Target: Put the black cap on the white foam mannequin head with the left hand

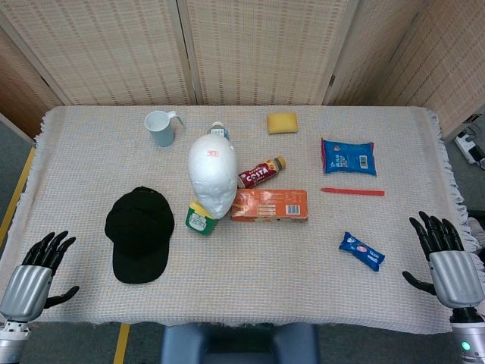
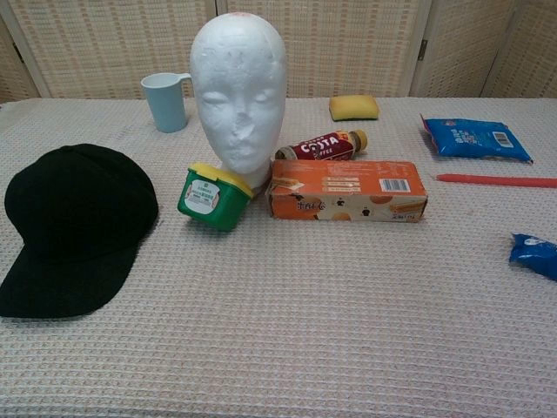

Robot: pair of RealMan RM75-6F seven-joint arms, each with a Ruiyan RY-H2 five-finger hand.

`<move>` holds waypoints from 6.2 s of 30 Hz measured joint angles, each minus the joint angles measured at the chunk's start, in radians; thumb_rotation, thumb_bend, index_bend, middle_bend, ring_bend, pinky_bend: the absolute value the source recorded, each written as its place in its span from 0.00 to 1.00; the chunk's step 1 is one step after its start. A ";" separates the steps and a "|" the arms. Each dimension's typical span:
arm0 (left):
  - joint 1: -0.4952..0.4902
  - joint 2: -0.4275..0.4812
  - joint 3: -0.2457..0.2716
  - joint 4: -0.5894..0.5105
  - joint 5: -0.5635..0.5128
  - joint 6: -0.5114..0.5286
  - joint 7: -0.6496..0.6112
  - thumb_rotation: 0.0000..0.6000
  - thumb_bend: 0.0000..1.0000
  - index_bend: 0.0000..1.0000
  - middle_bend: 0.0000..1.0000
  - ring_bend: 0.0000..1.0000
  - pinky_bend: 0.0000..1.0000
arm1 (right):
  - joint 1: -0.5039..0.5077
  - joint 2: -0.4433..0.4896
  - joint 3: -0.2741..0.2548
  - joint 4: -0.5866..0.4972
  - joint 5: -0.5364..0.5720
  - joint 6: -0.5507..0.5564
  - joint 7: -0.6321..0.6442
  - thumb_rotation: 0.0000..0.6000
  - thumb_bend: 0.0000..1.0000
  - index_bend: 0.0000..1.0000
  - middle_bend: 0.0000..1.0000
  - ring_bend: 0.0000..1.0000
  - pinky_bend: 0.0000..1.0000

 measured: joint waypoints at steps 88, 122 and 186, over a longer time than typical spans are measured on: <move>-0.192 -0.845 -0.005 1.386 -0.012 0.165 -0.412 1.00 0.49 0.66 1.00 0.99 1.00 | 0.024 0.013 -0.006 -0.032 0.072 -0.107 -0.073 1.00 0.06 0.00 0.00 0.00 0.00; -0.513 -0.654 -0.329 1.041 -0.239 0.358 -0.377 1.00 0.55 0.67 1.00 0.99 1.00 | 0.022 0.049 -0.025 -0.067 0.055 -0.114 -0.042 1.00 0.06 0.00 0.00 0.00 0.00; -0.296 -0.162 0.094 0.075 -0.188 0.044 -0.004 1.00 0.07 0.10 0.18 0.08 0.20 | 0.035 0.089 -0.012 -0.081 0.115 -0.161 -0.001 1.00 0.06 0.00 0.00 0.00 0.00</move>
